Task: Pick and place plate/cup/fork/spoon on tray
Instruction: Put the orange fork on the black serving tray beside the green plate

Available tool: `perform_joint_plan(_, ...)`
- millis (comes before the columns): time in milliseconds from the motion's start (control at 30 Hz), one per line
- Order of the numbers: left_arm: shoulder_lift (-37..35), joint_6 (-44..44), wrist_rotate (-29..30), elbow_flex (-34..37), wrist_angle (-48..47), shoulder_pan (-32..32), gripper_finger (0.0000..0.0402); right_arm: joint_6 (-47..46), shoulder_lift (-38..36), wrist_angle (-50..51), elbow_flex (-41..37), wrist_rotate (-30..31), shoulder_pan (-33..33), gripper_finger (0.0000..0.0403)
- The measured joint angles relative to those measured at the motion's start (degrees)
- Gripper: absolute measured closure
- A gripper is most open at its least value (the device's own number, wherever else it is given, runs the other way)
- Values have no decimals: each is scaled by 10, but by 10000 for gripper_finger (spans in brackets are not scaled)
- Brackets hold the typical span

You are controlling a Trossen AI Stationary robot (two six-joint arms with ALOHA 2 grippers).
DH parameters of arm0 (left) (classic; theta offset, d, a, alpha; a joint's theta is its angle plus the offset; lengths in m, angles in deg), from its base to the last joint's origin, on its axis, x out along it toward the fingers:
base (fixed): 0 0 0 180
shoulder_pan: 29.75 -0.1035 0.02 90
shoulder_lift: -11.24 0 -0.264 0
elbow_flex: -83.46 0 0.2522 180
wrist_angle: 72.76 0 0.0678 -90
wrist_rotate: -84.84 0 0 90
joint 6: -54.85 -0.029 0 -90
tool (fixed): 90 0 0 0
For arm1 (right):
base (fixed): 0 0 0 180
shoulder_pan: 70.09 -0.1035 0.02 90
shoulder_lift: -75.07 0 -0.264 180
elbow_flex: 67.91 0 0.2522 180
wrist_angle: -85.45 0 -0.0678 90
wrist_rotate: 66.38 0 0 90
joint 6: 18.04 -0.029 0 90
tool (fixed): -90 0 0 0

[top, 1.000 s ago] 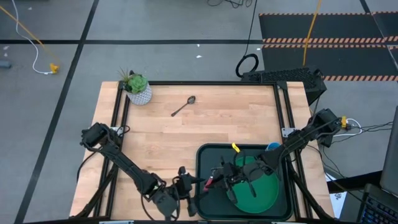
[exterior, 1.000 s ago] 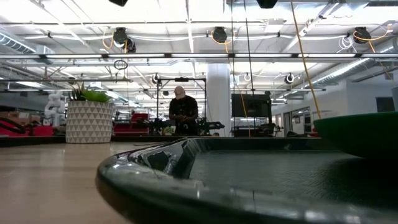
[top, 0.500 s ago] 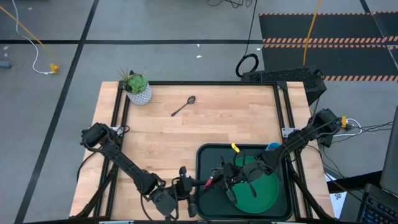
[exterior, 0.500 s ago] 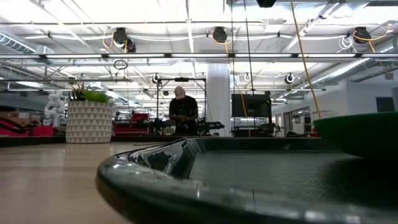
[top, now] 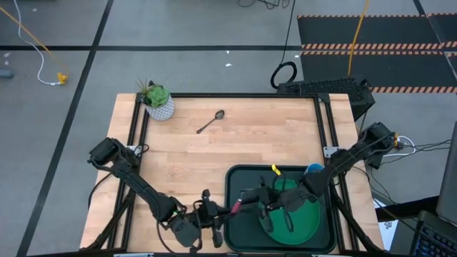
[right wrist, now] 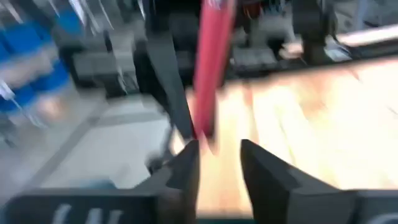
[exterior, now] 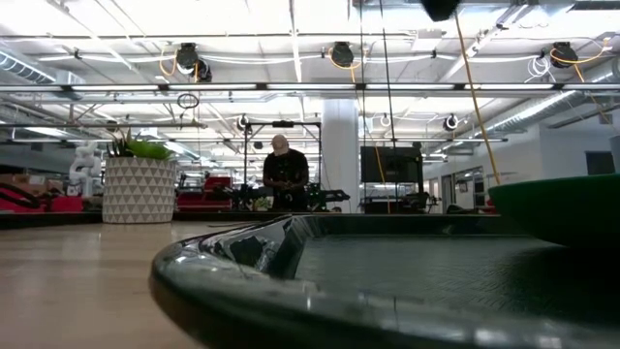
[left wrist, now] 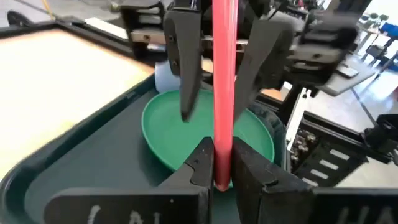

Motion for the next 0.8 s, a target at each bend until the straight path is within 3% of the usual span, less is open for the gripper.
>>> perform_joint_plan(200, -15, 124, -1, 0, -117, 1, 371, 48, -37, 277, 63, 54, -24, 213)
perform_joint_plan(400, -2, 258, -25, 14, -148, -15, 371, 266, 1, 500, 183, 135, -58, 203)
perform_joint_plan(700, 6, 334, -71, 27, -108, -18, 371, 721, 43, 457, 209, 262, -70, 212)
perform_joint_plan(800, 18, 345, -95, 27, -85, -19, 371, 850, 70, 436, 208, 277, -63, 220)
